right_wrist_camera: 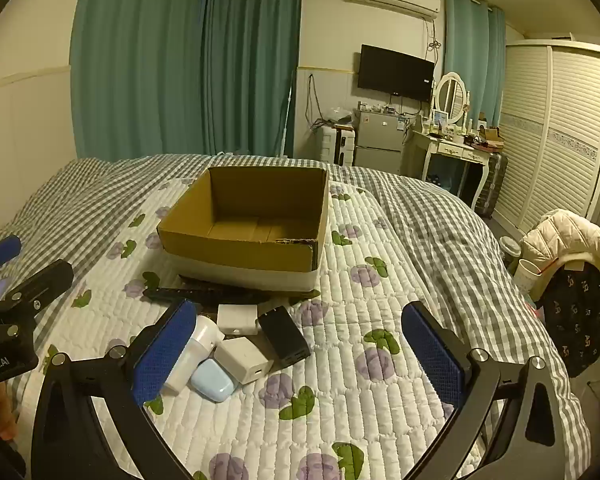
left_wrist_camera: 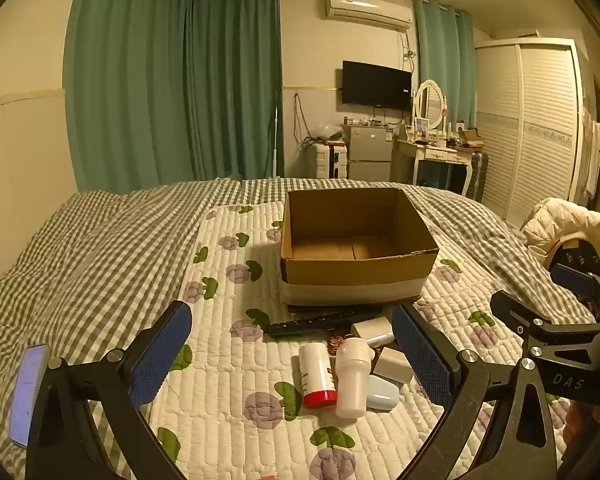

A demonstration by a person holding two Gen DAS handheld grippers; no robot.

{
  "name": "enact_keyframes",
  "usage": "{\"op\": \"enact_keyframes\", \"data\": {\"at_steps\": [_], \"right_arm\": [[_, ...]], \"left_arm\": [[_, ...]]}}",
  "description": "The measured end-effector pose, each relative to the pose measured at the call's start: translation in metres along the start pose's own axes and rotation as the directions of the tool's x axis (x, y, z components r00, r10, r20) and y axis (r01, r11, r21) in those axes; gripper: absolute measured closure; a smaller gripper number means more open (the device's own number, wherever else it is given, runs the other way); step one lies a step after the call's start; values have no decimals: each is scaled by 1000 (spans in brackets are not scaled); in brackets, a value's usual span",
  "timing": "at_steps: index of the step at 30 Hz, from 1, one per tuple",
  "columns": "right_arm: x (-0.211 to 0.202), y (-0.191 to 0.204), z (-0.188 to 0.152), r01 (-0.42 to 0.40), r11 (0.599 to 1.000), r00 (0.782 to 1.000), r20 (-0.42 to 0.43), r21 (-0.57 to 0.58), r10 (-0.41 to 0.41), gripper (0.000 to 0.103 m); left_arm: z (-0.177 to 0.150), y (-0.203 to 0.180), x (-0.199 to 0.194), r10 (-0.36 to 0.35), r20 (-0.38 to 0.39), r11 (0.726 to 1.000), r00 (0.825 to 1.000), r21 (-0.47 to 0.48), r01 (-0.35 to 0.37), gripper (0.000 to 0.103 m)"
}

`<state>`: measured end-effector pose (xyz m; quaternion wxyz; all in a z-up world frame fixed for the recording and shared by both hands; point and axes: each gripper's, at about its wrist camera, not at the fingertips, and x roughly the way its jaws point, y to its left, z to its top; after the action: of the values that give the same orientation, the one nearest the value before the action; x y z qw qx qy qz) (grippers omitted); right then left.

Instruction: Organize rigid objects

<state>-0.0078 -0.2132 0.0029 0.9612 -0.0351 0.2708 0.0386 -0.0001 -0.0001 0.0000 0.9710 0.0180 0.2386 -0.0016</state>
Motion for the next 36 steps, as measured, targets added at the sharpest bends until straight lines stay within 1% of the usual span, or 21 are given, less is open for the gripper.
{"op": "enact_keyframes", "data": {"at_steps": [4, 5, 6, 8, 14, 17, 22, 28, 30, 36], "right_arm": [[0, 0, 0, -3, 1000, 1000, 7, -3, 3, 0], [0, 1, 0, -4, 1000, 1000, 6, -5, 4, 0], [-1, 0, -1, -3, 1000, 1000, 6, -8, 3, 0], [0, 0, -4, -1, 1000, 1000, -2, -8, 1, 0], [1, 2, -6, 16, 1000, 1000, 3, -16, -16, 0], [-1, 0, -10, 24, 999, 1000, 3, -22, -24, 0], [6, 3, -5, 22, 999, 1000, -9, -36, -22, 0], [8, -1, -3, 16, 999, 1000, -14, -33, -17, 0], [7, 4, -6, 16, 999, 1000, -11, -34, -16, 0], [7, 4, -7, 17, 999, 1000, -14, -37, -17, 0]], "left_arm": [[-1, -1, 0, 31, 9, 1000, 999, 3, -31, 1], [0, -1, 7, 22, -20, 1000, 1000, -6, -22, 1], [1, -2, 7, 17, -22, 1000, 1000, -10, -17, 1], [-1, 0, 3, 11, -5, 1000, 1000, -23, -11, 1], [-4, -1, 2, 2, 8, 1000, 1000, -8, -2, 1], [-4, -2, 1, 10, 15, 1000, 1000, 6, -10, 1], [-3, -1, 1, -7, 10, 1000, 1000, -3, 7, 1], [-3, 1, 2, -5, 7, 1000, 1000, -11, 5, 1], [-3, 2, 2, -8, 6, 1000, 1000, -17, 8, 1], [-3, 0, 3, -6, 5, 1000, 1000, -7, 6, 1]]}}
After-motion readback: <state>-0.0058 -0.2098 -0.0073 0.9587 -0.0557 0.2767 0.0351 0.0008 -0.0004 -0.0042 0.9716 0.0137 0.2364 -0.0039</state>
